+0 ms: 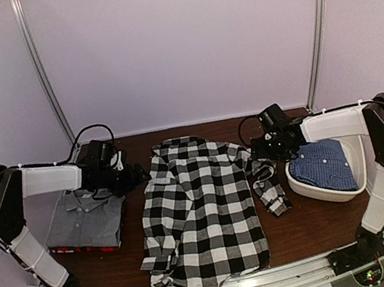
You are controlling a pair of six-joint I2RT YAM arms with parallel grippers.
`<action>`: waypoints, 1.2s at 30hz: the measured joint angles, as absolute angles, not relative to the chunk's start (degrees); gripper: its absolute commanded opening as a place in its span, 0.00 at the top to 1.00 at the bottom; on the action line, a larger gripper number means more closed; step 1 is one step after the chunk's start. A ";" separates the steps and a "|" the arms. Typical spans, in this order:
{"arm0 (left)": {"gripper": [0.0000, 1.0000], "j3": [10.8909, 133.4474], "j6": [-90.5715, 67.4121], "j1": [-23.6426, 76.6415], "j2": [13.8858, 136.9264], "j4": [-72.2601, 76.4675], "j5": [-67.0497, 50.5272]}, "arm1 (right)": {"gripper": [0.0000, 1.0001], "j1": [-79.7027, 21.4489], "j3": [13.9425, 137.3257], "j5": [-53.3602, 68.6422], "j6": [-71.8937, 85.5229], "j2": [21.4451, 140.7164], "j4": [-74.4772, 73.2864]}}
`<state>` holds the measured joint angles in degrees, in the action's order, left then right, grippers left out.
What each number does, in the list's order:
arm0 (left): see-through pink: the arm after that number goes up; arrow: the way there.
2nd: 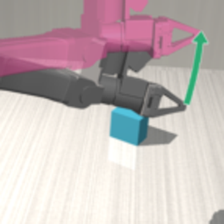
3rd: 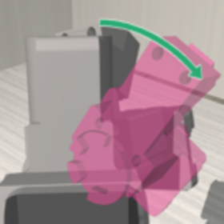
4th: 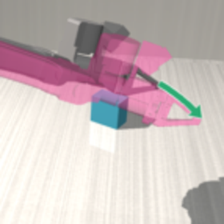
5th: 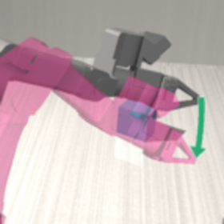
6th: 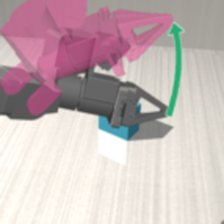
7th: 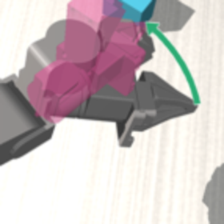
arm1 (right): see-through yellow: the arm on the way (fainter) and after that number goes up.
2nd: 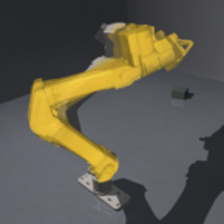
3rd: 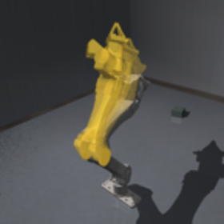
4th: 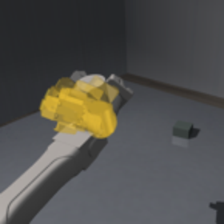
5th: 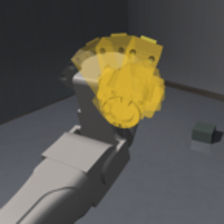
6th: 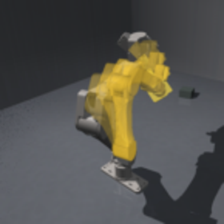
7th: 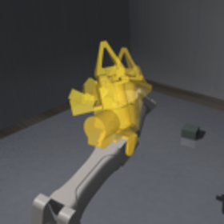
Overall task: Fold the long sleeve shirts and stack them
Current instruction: Move the bin to the corner of the board.
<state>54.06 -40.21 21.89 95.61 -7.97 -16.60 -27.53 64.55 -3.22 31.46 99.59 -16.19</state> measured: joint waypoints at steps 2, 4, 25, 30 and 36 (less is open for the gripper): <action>0.18 54.46 -40.14 22.20 95.61 -8.05 -16.71 | 0.12 -27.29 64.55 -3.25 31.51 100.57 -16.45; 0.18 54.68 -40.12 22.37 95.61 -8.25 -16.75 | 0.12 -26.83 64.36 -3.31 31.59 100.68 -16.05; 0.18 56.03 -39.29 22.61 95.61 -9.15 -18.33 | 0.10 -25.98 46.24 -6.26 33.17 80.36 -17.98; 0.18 56.55 -39.13 23.00 95.61 -9.78 -18.39 | 0.10 -26.11 46.50 -6.37 33.36 78.28 -22.15; 0.24 57.67 -38.89 26.70 95.57 -11.55 -16.38 | 0.10 -29.28 52.45 -7.99 33.21 80.73 -25.10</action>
<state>57.67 -38.89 26.70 95.57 -11.55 -16.38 -29.28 52.45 -7.99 33.21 80.73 -25.10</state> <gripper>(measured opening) 0.785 0.902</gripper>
